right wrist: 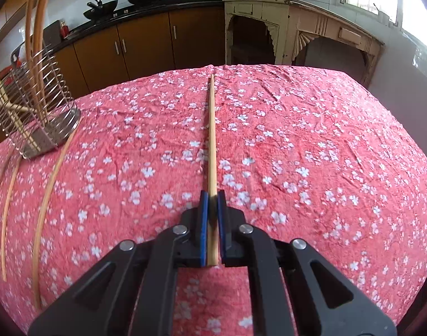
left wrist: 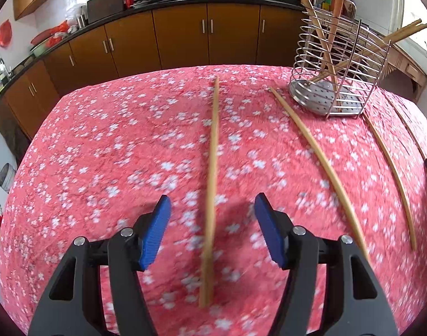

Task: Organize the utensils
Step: 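Grasp a chopstick with the left tool while the right tool holds its own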

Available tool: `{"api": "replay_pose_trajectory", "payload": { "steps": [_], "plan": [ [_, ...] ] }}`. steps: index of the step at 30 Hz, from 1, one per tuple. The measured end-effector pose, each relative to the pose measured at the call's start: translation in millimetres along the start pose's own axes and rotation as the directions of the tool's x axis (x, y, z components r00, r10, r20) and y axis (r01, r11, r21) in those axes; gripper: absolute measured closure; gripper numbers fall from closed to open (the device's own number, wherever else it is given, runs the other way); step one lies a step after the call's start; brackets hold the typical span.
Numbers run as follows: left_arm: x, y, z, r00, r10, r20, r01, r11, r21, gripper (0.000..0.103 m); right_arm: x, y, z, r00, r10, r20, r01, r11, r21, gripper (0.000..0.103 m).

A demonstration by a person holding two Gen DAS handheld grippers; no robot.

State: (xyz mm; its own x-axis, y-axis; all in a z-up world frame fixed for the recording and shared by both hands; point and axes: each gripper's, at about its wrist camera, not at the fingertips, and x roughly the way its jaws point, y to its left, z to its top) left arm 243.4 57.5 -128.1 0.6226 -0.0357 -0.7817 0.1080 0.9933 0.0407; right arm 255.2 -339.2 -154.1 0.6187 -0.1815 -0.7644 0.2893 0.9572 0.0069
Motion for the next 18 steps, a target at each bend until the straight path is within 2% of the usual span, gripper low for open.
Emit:
{"api": "replay_pose_trajectory", "payload": {
  "steps": [5, 11, 14, 16, 18],
  "plan": [
    [-7.3, 9.5, -9.3, 1.0, -0.014, 0.005, 0.014, 1.0, 0.01, 0.051, -6.4, -4.7, -5.8, 1.0, 0.017, -0.017, -0.017, 1.0, 0.01, 0.095],
    [-12.8, 2.1, -17.5, 1.0, -0.022, 0.009, 0.022, 0.999, 0.043, 0.065, -14.3, -1.5, -14.6, 1.0, 0.008, -0.027, -0.008, 1.0, -0.007, 0.095],
    [-16.5, -2.7, -23.4, 1.0, -0.028, 0.012, 0.027, 0.998, 0.055, 0.078, -17.5, -0.8, -18.6, 1.0, 0.007, -0.027, -0.007, 1.0, -0.006, 0.095],
    [-18.2, -11.7, -26.3, 1.0, -0.022, 0.014, 0.021, 0.996, 0.083, 0.095, -18.7, 0.1, -19.6, 1.0, 0.0, -0.02, 0.0, 1.0, -0.013, 0.096],
    [-18.6, -18.0, -26.2, 1.0, 0.007, 0.017, -0.009, 0.993, 0.115, 0.096, -18.8, -2.4, -18.4, 1.0, 0.017, -0.021, -0.016, 1.0, 0.006, 0.096]
  ]
}}
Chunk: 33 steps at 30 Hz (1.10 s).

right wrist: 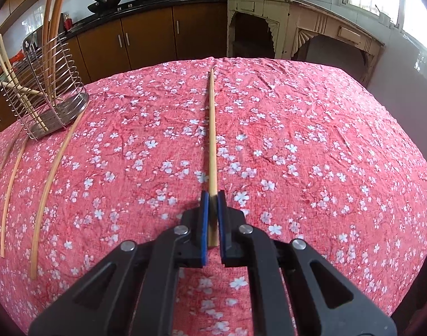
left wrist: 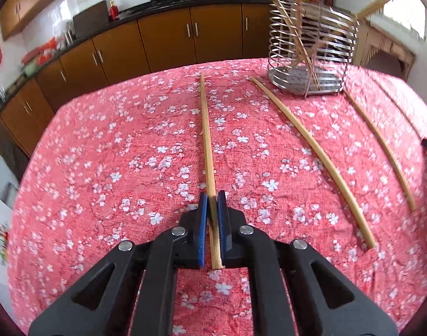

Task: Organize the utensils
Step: 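Grasp a chopstick with the left tool while the right tool holds its own, then lift both held chopsticks up and carry them over the wire holder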

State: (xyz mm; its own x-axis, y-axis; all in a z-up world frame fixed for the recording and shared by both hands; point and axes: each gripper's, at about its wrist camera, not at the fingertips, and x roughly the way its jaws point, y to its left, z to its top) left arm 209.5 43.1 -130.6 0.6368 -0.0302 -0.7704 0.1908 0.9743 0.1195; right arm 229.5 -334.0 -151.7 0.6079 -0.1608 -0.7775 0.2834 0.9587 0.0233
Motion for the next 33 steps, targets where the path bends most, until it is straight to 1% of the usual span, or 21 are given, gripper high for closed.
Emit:
{"api": "replay_pose_trajectory", "payload": {
  "steps": [1, 4, 8, 10, 13, 19, 24, 26, 28, 30, 31, 33],
  "plan": [
    [0.4, -0.3, 1.0, 1.0, 0.002, 0.0, -0.002, 1.0, 0.001, 0.096, 0.1, -2.2, 0.5, 1.0, 0.01, -0.001, -0.01, 1.0, 0.012, 0.096],
    [-2.3, 7.0, 4.0, 0.999, -0.039, 0.0, 0.039, 0.999, -0.033, 0.096, -6.9, -4.9, 0.5, 1.0, 0.023, 0.019, -0.024, 1.0, 0.02, 0.096],
    [-19.3, 9.8, 7.4, 0.998, -0.041, 0.055, 0.042, 0.999, -0.034, 0.096, -24.3, -7.8, 4.1, 0.997, 0.022, 0.072, -0.024, 1.0, 0.016, 0.096],
    [-27.8, 10.9, 9.4, 0.996, -0.042, 0.077, 0.045, 0.998, -0.034, 0.096, -30.3, -8.4, 6.4, 0.996, 0.026, 0.082, -0.027, 1.0, 0.015, 0.096],
    [-35.6, 9.0, 10.3, 0.994, -0.045, 0.096, 0.048, 0.998, -0.028, 0.096, -28.5, -7.1, 6.2, 0.998, 0.012, 0.069, -0.011, 1.0, -0.008, 0.096],
    [-26.4, 8.7, 8.3, 0.996, -0.048, 0.073, 0.05, 0.998, -0.03, 0.096, -6.9, -5.8, -4.0, 1.0, 0.009, 0.002, -0.009, 1.0, -0.018, 0.095],
    [-25.0, 10.8, 5.5, 0.997, -0.048, 0.066, 0.05, 0.998, -0.035, 0.096, -11.4, -6.5, -11.8, 1.0, 0.021, -0.001, -0.021, 1.0, -0.013, 0.093],
    [-25.1, 11.0, 5.5, 0.997, -0.049, 0.067, 0.052, 0.998, -0.036, 0.096, -13.3, -5.0, -14.6, 1.0, 0.024, -0.003, -0.024, 1.0, -0.017, 0.09],
    [-24.8, 10.1, 5.4, 0.997, -0.051, 0.066, 0.053, 0.998, -0.036, 0.096, -14.1, -1.9, -19.5, 1.0, 0.016, -0.006, -0.016, 0.999, -0.029, 0.089],
    [-25.2, 10.2, 4.9, 0.997, -0.051, 0.066, 0.054, 0.998, -0.036, 0.096, -15.8, 2.6, -22.7, 1.0, -0.003, 0.008, 0.003, 0.998, -0.057, 0.09],
    [-25.4, 10.1, 4.7, 0.996, -0.052, 0.066, 0.054, 0.998, -0.037, 0.096, -16.4, 2.4, -23.1, 1.0, -0.002, 0.009, 0.003, 0.998, -0.058, 0.095],
    [-27.1, 10.7, 4.6, 0.996, -0.052, 0.07, 0.055, 0.998, -0.039, 0.096, -18.6, 0.1, -22.3, 1.0, 0.013, 0.011, -0.012, 0.999, -0.034, 0.095]
  ]
}}
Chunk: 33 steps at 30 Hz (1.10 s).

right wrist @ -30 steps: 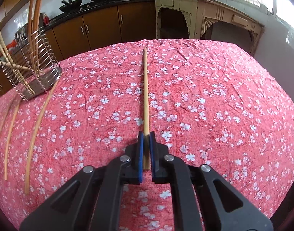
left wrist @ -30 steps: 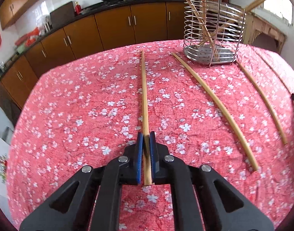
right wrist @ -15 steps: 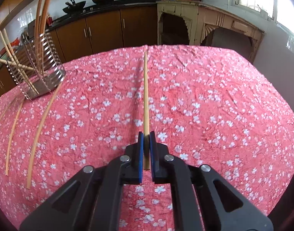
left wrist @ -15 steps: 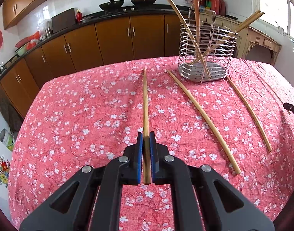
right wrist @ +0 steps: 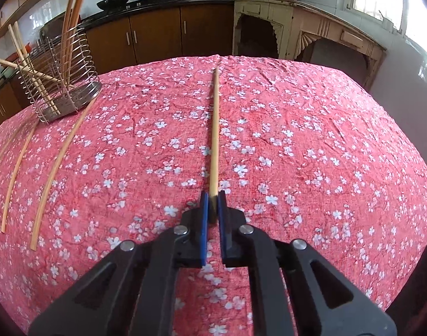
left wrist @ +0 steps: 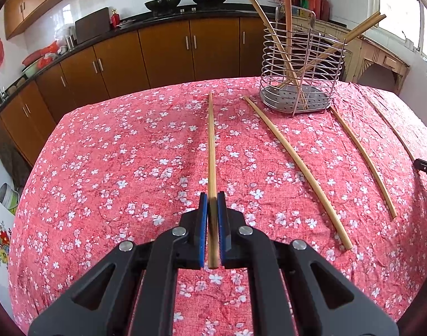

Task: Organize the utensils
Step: 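Lift both held chopsticks up and carry them over the wire holder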

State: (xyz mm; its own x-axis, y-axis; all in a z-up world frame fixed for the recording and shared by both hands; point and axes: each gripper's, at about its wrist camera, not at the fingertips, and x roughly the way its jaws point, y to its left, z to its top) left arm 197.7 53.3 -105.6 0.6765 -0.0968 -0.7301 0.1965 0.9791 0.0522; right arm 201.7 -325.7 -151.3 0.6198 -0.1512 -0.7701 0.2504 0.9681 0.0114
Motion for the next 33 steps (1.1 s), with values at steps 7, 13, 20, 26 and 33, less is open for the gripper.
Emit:
{"api": "replay_pose_trajectory", "payload": {
  "steps": [7, 13, 20, 26, 33],
  "plan": [
    [-15.7, 3.9, 4.3, 0.999, 0.006, 0.051, -0.005, 1.0, -0.01, 0.096, -30.9, -10.0, 12.1, 0.992, 0.007, 0.126, -0.011, 0.999, 0.031, 0.096],
    [-39.5, 9.3, 15.1, 0.989, 0.013, 0.149, -0.007, 0.999, -0.039, 0.096, -71.4, -14.4, 30.9, 0.958, 0.002, 0.286, -0.012, 0.999, 0.036, 0.096],
    [-69.1, 16.7, 31.6, 0.96, 0.029, 0.279, -0.005, 0.996, -0.088, 0.096, -113.9, -15.6, 59.2, 0.899, 0.022, 0.437, -0.045, 0.998, 0.041, 0.096],
    [-89.1, 21.7, 46.9, 0.927, 0.05, 0.372, 0.001, 0.991, -0.135, 0.096, -137.4, -13.1, 80.9, 0.853, 0.046, 0.52, -0.081, 0.996, 0.045, 0.096],
    [-102.3, 26.6, 63.6, 0.9, 0.075, 0.43, 0.0, 0.985, -0.171, 0.096, -153.3, -5.3, 98.3, 0.824, 0.082, 0.56, -0.123, 0.992, 0.037, 0.096]
  ]
}}
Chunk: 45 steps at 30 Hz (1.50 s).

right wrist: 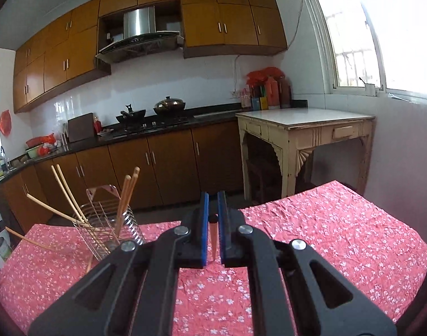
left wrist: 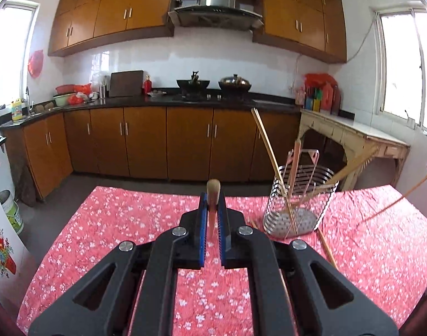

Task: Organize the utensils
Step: 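Lift both held chopsticks up and carry them over the wire holder, then open both tools to drop the chopsticks into the wire holder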

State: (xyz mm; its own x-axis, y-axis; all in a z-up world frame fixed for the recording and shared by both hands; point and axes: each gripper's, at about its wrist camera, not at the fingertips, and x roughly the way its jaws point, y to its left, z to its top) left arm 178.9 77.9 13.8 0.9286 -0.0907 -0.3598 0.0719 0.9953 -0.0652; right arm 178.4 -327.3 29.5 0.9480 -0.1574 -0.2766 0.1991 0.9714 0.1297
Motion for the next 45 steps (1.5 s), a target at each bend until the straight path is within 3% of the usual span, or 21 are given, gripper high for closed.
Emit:
{"api": "replay_pose_trajectory", "payload": {
  "steps": [12, 19, 30, 34, 39, 45],
  "plan": [
    [-20.7, -3.2, 14.3, 0.997, -0.02, 0.072, 0.022, 0.999, -0.024, 0.096, -33.1, 1.9, 22.8, 0.991, 0.108, 0.08, -0.113, 0.992, 0.053, 0.096],
    [-35.6, -19.8, 30.8, 0.99, -0.092, 0.108, 0.096, 0.995, -0.036, 0.096, -52.9, 16.8, 47.6, 0.97, 0.209, 0.125, -0.217, 0.975, 0.05, 0.096],
    [-58.5, -67.1, 84.6, 0.947, -0.239, 0.213, 0.256, 0.965, -0.052, 0.096, -59.3, 60.6, 100.8, 0.923, 0.319, 0.217, -0.33, 0.944, 0.016, 0.096],
    [-57.5, -86.8, 113.5, 0.931, -0.22, 0.293, 0.243, 0.969, -0.046, 0.096, -48.7, 85.5, 122.7, 0.91, 0.331, 0.249, -0.34, 0.94, -0.008, 0.096],
    [-42.4, -107.5, 142.0, 0.905, -0.117, 0.409, 0.142, 0.989, -0.03, 0.096, -22.6, 120.3, 144.6, 0.902, 0.313, 0.297, -0.312, 0.949, -0.052, 0.096],
    [4.5, -118.6, 154.9, 0.89, -0.031, 0.454, 0.074, 0.994, -0.077, 0.096, 19.6, 139.6, 153.5, 0.885, 0.272, 0.377, -0.279, 0.96, -0.039, 0.096]
  ]
}}
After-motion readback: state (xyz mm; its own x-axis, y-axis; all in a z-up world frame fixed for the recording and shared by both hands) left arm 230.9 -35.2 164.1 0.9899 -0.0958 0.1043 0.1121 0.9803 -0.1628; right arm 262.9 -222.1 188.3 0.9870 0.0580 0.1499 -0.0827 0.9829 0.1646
